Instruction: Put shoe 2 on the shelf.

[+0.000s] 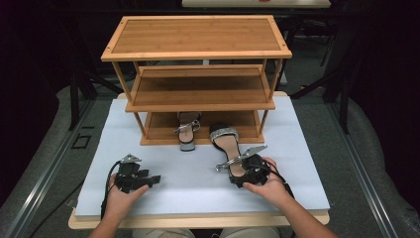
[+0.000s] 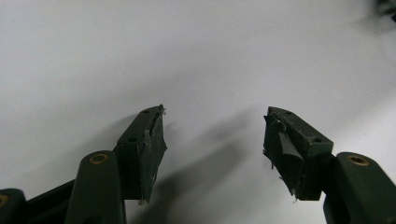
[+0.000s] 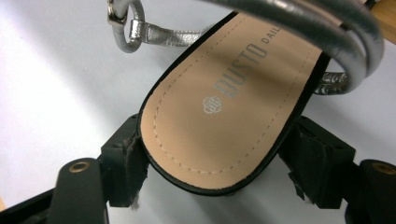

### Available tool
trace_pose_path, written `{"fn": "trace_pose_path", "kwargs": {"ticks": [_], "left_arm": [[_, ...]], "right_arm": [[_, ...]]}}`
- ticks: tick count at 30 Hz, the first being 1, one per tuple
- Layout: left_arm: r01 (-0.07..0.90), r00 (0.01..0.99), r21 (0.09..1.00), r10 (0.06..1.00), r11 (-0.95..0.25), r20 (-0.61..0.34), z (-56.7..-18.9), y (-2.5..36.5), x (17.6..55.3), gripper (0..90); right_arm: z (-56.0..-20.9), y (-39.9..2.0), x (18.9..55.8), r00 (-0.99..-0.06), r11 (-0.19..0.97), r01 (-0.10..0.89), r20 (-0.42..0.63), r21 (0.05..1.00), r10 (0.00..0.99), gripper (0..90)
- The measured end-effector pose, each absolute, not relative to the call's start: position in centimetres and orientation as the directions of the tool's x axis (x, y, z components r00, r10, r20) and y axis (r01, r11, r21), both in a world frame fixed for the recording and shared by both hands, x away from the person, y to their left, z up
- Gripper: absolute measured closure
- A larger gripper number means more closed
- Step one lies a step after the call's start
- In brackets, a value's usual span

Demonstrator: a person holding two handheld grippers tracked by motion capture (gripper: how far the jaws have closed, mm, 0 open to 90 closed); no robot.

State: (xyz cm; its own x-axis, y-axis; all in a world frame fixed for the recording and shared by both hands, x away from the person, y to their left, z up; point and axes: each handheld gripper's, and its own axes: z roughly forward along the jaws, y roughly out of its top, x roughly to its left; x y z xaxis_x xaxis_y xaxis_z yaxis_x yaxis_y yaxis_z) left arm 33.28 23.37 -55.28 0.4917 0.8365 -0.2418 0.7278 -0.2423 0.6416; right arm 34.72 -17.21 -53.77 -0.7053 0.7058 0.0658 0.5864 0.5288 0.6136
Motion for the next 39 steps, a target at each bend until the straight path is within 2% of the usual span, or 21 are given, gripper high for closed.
{"fn": "trace_pose_path", "kwargs": {"ticks": [1, 2, 4, 6, 9, 16, 23, 29, 34, 38, 39], "left_arm": [[0.728, 0.492, 0.642, 0.837, -0.242, -0.242, -55.3, 23.4, 33.3, 38.0], [0.727, 0.492, 0.642, 0.837, -0.243, -0.240, -55.3, 23.3, 33.3, 38.0], [0.727, 0.491, 0.642, 0.837, -0.243, -0.240, -55.3, 23.3, 33.3, 38.0], [0.728, 0.491, 0.642, 0.837, -0.243, -0.241, -55.3, 23.3, 33.3, 38.0], [0.728, 0.491, 0.642, 0.837, -0.241, -0.242, -55.3, 23.4, 33.3, 38.0], [0.727, 0.492, 0.642, 0.836, -0.244, -0.241, -55.3, 23.4, 33.3, 38.0], [0.727, 0.493, 0.642, 0.836, -0.244, -0.240, -55.3, 23.4, 33.3, 38.0], [0.727, 0.492, 0.642, 0.837, -0.243, -0.240, -55.3, 23.3, 33.3, 38.0], [0.727, 0.493, 0.643, 0.836, -0.243, -0.241, -55.3, 23.4, 33.3, 38.0], [0.728, 0.490, 0.643, 0.837, -0.239, -0.243, -55.3, 23.4, 33.3, 38.0], [0.728, 0.491, 0.643, 0.837, -0.239, -0.244, -55.3, 23.4, 33.3, 38.0]], "right_arm": [[-53.8, -17.2, 34.7, -0.705, 0.529, 0.586, 0.066, 0.614, 0.706, 26.7], [-54.0, -17.2, 34.8, -0.714, 0.533, 0.575, 0.064, 0.620, 0.697, 22.4], [-54.2, -17.2, 34.8, -0.724, 0.542, 0.572, 0.068, 0.615, 0.687, 22.3], [-54.6, -17.0, 34.8, -0.730, 0.556, 0.557, 0.046, 0.617, 0.682, 26.9], [-54.6, -16.9, 34.7, -0.729, 0.579, 0.545, 0.002, 0.607, 0.685, 26.9], [-54.6, -17.3, 34.8, -0.740, 0.546, 0.537, 0.047, 0.643, 0.671, 27.8], [-54.1, -17.0, 34.9, -0.731, 0.543, 0.537, 0.036, 0.646, 0.681, 28.1], [-53.0, -16.5, 36.5, -0.705, 0.487, 0.574, 0.094, 0.659, 0.703, 28.5], [-52.7, -16.0, 37.8, -0.699, 0.472, 0.578, 0.105, 0.666, 0.708, 28.7], [-52.5, -15.4, 39.1, -0.660, 0.456, 0.598, 0.082, 0.659, 0.747, 29.1], [-52.7, -15.3, 39.5, -0.685, 0.440, 0.594, 0.138, 0.673, 0.715, 29.2]]}}
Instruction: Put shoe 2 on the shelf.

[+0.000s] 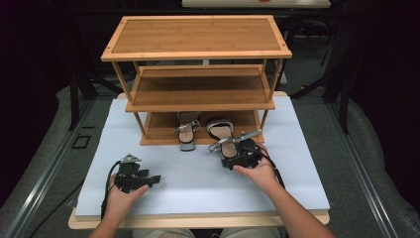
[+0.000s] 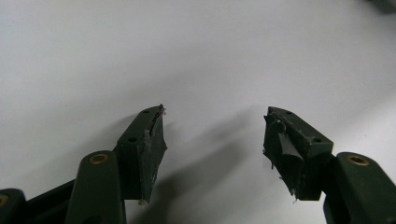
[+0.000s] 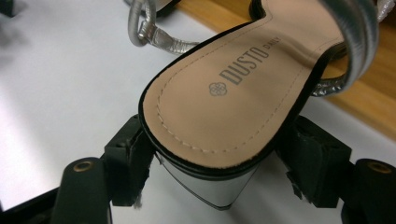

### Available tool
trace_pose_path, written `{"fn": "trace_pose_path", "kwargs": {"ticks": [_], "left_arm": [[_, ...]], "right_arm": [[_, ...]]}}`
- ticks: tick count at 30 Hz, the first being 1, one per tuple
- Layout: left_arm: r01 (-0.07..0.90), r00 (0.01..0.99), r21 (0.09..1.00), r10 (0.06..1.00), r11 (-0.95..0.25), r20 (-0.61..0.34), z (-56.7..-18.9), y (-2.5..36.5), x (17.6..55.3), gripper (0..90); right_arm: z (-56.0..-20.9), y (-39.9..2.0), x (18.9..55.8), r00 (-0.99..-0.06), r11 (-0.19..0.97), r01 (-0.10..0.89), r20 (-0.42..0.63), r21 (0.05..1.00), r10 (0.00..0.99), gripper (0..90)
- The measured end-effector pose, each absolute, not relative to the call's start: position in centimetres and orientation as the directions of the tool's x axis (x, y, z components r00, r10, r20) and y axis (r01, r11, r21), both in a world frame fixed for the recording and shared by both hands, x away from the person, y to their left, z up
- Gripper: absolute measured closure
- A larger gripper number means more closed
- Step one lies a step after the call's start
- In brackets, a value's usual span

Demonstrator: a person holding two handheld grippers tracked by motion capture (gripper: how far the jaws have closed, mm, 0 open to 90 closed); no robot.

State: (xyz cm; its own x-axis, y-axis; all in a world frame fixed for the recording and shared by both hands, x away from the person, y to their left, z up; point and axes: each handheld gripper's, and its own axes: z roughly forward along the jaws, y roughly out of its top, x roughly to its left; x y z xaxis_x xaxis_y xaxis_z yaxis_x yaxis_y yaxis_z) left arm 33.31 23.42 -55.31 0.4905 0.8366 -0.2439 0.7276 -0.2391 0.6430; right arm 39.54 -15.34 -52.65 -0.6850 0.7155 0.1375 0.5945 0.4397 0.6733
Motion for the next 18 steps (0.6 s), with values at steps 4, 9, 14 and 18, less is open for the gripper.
{"fn": "trace_pose_path", "kwargs": {"ticks": [4, 9, 14, 18], "left_arm": [[0.728, 0.491, 0.644, 0.835, -0.237, -0.248, -55.3, 23.5, 33.3, 38.0], [0.728, 0.491, 0.642, 0.835, -0.238, -0.247, -55.3, 23.4, 33.3, 38.0], [0.728, 0.492, 0.643, 0.834, -0.238, -0.249, -55.3, 23.4, 33.4, 38.0], [0.729, 0.490, 0.644, 0.834, -0.233, -0.253, -55.3, 23.4, 33.4, 38.0]], "right_arm": [[-52.8, -14.4, 40.7, -0.657, 0.452, 0.598, 0.082, 0.662, 0.749, 29.3], [-52.5, -13.5, 41.7, -0.628, 0.438, 0.616, 0.073, 0.654, 0.775, 29.5], [-52.3, -13.3, 42.8, -0.616, 0.400, 0.623, 0.107, 0.672, 0.780, 31.3], [-52.0, -13.2, 43.6, -0.601, 0.377, 0.625, 0.113, 0.683, 0.791, 32.2]]}}
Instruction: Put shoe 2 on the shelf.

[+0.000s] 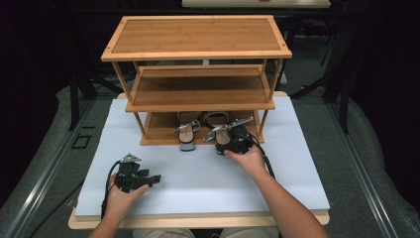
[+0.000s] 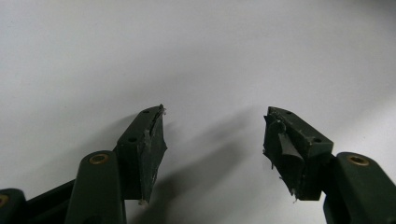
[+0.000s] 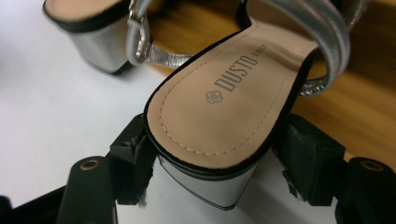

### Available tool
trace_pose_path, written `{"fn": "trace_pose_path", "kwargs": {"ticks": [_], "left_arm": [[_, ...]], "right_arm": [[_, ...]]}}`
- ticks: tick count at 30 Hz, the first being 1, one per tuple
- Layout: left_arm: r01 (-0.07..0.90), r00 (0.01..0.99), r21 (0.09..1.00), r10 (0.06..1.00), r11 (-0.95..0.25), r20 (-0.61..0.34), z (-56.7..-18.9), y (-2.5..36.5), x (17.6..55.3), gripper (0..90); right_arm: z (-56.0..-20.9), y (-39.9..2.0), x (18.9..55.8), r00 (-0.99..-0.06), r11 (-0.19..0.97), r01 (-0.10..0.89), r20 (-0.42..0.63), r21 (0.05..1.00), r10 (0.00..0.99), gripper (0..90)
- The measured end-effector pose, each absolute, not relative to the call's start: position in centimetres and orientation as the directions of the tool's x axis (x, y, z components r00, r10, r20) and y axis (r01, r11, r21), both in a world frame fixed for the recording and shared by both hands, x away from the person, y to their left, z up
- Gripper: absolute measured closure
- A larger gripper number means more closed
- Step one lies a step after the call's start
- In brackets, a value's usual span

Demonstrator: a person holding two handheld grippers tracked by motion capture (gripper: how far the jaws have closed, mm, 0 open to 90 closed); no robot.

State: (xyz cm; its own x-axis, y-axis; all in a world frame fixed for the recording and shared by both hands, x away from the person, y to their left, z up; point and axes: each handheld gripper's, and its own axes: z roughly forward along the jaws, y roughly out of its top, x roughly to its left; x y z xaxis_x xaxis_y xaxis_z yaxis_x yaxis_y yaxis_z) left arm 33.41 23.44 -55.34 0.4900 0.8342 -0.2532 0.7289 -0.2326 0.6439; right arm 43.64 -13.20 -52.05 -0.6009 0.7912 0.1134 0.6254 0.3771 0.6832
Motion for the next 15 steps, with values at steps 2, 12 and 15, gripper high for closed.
{"fn": "trace_pose_path", "kwargs": {"ticks": [2, 12, 15], "left_arm": [[0.729, 0.490, 0.644, 0.834, -0.232, -0.254, -55.3, 23.4, 33.4, 38.0], [0.730, 0.487, 0.645, 0.834, -0.226, -0.260, -55.4, 23.5, 33.4, 38.0], [0.729, 0.488, 0.645, 0.834, -0.227, -0.258, -55.4, 23.4, 33.4, 38.0]], "right_arm": [[-52.1, -12.9, 44.0, -0.584, 0.373, 0.629, 0.099, 0.682, 0.805, 32.5], [-52.6, -11.3, 45.4, -0.537, 0.328, 0.649, 0.107, 0.687, 0.837, 32.7], [-52.7, -11.0, 45.4, -0.532, 0.329, 0.651, 0.103, 0.684, 0.840, 32.4]]}}
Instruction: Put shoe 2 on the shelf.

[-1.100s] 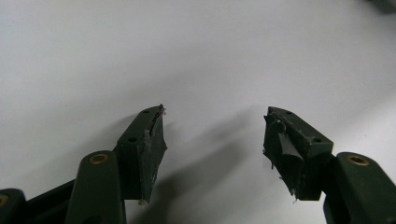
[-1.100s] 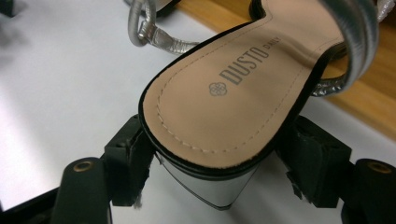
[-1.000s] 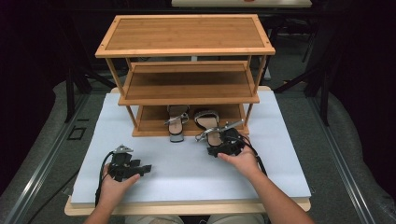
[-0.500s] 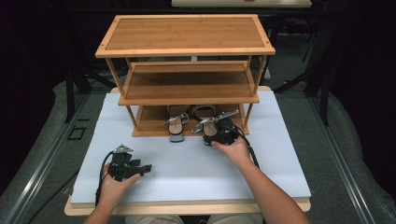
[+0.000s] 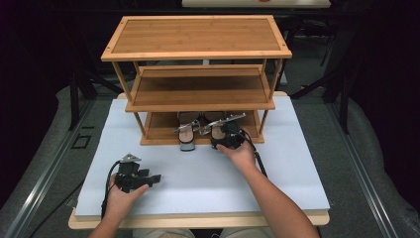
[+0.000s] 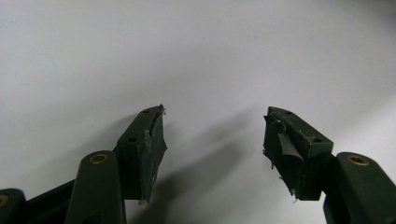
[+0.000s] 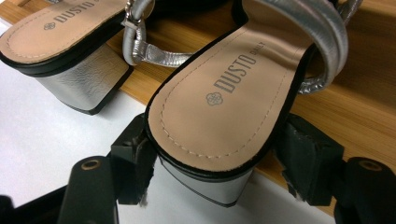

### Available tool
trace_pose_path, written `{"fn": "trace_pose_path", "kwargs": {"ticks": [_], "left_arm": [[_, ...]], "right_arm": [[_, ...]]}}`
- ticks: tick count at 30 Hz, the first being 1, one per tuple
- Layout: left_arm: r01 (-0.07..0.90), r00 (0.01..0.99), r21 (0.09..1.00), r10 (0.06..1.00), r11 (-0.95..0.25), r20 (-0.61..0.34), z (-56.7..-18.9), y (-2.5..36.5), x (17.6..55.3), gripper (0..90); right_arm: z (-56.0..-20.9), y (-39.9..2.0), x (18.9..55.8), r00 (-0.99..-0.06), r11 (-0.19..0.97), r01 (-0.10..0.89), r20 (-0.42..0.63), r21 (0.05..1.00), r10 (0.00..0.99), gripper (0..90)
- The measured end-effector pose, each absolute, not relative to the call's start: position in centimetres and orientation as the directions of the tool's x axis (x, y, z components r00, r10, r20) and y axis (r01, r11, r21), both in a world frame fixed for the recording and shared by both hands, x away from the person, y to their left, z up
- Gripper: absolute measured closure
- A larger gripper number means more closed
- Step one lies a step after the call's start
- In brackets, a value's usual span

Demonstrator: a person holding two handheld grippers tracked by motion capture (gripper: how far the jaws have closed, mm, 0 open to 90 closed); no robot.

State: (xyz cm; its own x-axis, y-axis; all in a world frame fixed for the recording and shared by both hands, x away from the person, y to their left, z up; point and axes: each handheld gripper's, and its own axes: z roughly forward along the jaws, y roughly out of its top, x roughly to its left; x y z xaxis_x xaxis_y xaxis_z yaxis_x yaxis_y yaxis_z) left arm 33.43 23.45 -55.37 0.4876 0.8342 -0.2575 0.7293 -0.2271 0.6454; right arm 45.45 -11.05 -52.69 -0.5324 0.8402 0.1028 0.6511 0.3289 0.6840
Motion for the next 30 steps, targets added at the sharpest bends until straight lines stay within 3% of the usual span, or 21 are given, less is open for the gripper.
{"fn": "trace_pose_path", "kwargs": {"ticks": [4, 17, 21, 26, 30], "left_arm": [[0.723, 0.490, 0.650, 0.836, -0.233, -0.246, -55.4, 23.3, 33.4, 38.1], [0.676, 0.557, 0.672, 0.807, -0.302, -0.198, -54.6, 21.0, 35.3, 40.6], [0.665, 0.566, 0.680, 0.803, -0.310, -0.188, -54.2, 19.6, 36.7, 43.3], [0.647, 0.585, 0.692, 0.791, -0.321, -0.179, -54.0, 17.9, 38.5, 44.8], [0.636, 0.591, 0.704, 0.786, -0.317, -0.180, -53.8, 17.0, 39.7, 49.5]], "right_arm": [[-52.8, -11.3, 45.3, -0.537, 0.324, 0.660, 0.124, 0.678, 0.835, 30.0], [-52.5, -14.7, 42.9, -0.585, 0.366, 0.629, 0.107, 0.686, 0.804, 35.7], [-53.0, -14.7, 43.0, -0.595, 0.362, 0.615, 0.111, 0.701, 0.796, 40.1], [-53.1, -13.7, 43.1, -0.615, 0.380, 0.592, 0.095, 0.711, 0.783, 54.3], [-53.0, -13.0, 43.3, -0.615, 0.383, 0.596, 0.094, 0.706, 0.783, 54.9]]}}
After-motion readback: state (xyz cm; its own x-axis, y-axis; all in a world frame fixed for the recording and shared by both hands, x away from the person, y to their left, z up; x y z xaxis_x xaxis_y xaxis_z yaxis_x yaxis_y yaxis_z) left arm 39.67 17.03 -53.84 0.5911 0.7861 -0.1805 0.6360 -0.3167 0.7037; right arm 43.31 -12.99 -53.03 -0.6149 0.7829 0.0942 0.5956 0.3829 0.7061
